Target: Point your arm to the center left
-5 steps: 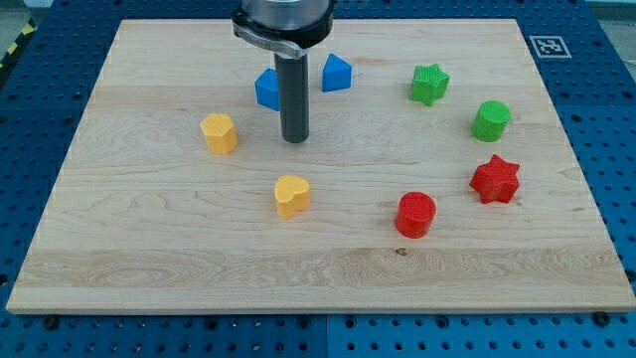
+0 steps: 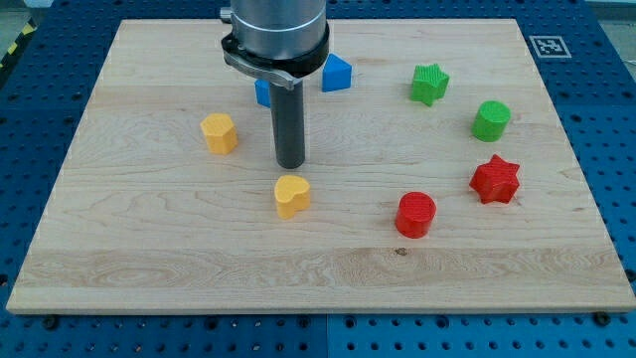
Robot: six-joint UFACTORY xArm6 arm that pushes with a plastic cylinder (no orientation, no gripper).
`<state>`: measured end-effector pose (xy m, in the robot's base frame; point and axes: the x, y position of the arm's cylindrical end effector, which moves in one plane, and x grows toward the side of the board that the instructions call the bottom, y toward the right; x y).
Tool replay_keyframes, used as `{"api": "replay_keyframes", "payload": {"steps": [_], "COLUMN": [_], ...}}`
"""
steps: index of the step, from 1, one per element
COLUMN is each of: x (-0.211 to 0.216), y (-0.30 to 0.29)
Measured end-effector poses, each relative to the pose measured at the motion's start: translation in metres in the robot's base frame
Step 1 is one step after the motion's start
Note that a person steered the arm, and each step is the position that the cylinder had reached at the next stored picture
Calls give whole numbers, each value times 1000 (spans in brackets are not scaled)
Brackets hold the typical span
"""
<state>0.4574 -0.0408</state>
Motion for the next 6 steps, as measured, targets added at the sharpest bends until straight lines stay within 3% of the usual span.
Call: {"api": "replay_keyframes", "payload": {"steps": [4, 5, 6], "x": [0, -17, -51], "y": [-131, -183, -197]}}
